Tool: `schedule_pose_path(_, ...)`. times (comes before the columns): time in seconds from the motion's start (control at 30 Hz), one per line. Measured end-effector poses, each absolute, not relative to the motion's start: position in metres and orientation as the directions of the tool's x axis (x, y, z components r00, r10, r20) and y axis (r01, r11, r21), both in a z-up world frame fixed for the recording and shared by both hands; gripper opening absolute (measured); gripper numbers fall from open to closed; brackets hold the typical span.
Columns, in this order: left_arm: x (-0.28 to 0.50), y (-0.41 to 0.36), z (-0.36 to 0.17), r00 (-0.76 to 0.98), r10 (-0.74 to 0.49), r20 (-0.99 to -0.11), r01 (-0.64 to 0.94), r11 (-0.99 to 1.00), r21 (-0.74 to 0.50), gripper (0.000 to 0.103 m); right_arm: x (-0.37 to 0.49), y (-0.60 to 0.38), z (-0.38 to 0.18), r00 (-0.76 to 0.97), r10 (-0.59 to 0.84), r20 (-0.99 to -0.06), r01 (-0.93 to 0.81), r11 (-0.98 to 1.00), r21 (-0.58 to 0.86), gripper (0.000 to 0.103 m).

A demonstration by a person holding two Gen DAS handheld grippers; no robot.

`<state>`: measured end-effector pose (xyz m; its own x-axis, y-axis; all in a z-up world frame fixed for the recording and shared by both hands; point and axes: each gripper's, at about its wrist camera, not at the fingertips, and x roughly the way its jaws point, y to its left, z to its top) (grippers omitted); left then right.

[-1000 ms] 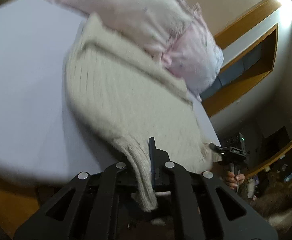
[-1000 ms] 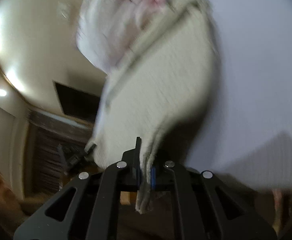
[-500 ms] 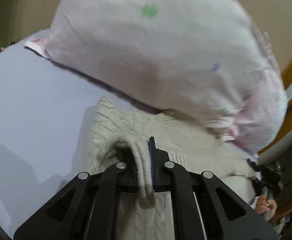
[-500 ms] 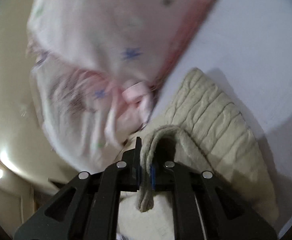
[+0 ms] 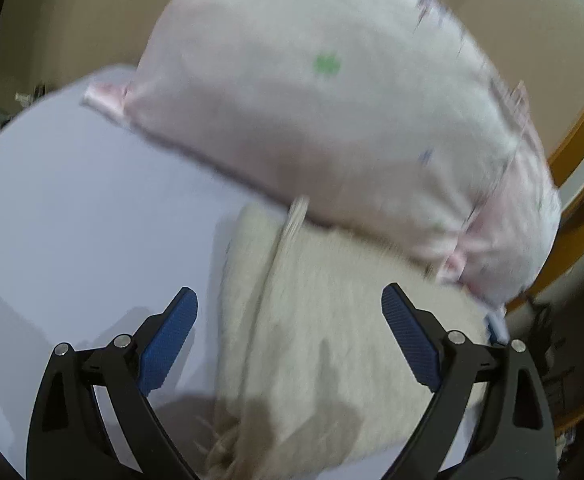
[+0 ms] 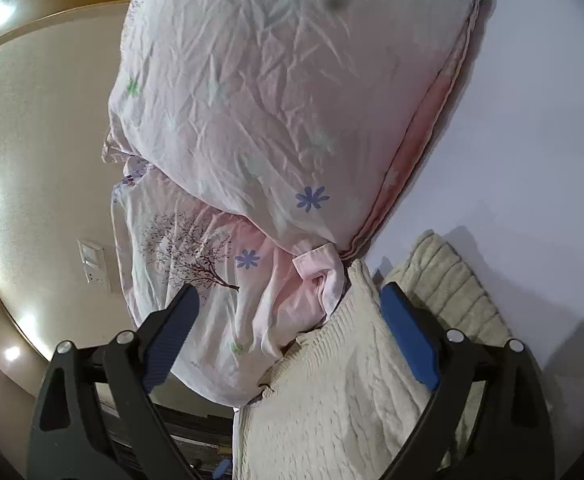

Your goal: Fold small clothes

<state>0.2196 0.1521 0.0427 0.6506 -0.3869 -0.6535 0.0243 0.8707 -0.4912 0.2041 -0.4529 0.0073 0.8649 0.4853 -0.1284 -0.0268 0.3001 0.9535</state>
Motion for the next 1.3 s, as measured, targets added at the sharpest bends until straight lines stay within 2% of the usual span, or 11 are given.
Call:
schedule_pose_path(0.2,0.219,0.146,0.016,0.573,-0.423,-0.702,0.021,0.864,-0.504,0.077,0.196,-0.455,0.009,0.868,0.477,-0.14,-0.029,0.328,0.944,0.099)
schedule_pose_path(0.3,0.218,0.138,0.012,0.563,-0.408,-0.719,0.001,0.87,-0.493,0.046,0.195,-0.454,0.009,0.856,0.498,-0.136,-0.037,0.322,0.946,0.099)
schedule_pose_path(0.33,0.218,0.139,0.008,0.552,-0.421,-0.72,-0.013,0.859,-0.512,0.025,0.196,-0.453,0.01,0.852,0.506,-0.132,-0.043,0.32,0.947,0.099)
schedule_pose_path(0.47,0.218,0.141,0.011,0.553,-0.523,-0.648,-0.025,0.768,-0.641,0.018,0.199,-0.448,0.02,0.835,0.538,-0.117,-0.079,0.329,0.941,0.099)
schedule_pose_path(0.73,0.222,0.003,0.1,0.489,-0.812,-0.318,0.38,0.527,-0.76,0.017,0.181,-0.457,0.058,0.866,0.484,-0.122,-0.146,0.479,0.866,0.099)
schedule_pose_path(0.8,0.233,-0.066,0.094,0.403,-0.853,-0.333,0.439,0.499,-0.747,0.017,0.175,-0.464,0.066,0.889,0.436,-0.138,-0.139,0.546,0.826,0.099)
schedule_pose_path(0.93,0.259,-0.183,0.049,0.189,-0.859,-0.476,0.414,0.509,-0.755,0.017,0.178,-0.484,0.061,0.89,0.409,-0.203,-0.08,0.576,0.813,0.099)
schedule_pose_path(1.03,0.254,-0.19,0.048,0.085,-0.941,-0.326,0.431,0.33,-0.84,0.018,0.185,-0.491,0.054,0.854,0.465,-0.235,-0.068,0.547,0.835,0.1)
schedule_pose_path(1.1,0.246,-0.16,0.063,0.168,-0.942,-0.29,0.468,0.335,-0.818,0.03,0.19,-0.489,0.054,0.819,0.492,-0.295,-0.047,0.569,0.821,0.101)
schedule_pose_path(1.17,0.24,-0.127,0.072,0.295,-0.898,-0.326,0.463,0.433,-0.773,0.063,0.197,-0.481,0.052,0.771,0.51,-0.38,-0.011,0.609,0.793,0.101)
schedule_pose_path(1.3,0.239,-0.07,0.064,0.505,-0.667,-0.548,0.334,0.736,-0.588,0.076,0.218,-0.454,0.036,0.644,0.513,-0.568,0.066,0.702,0.71,0.101)
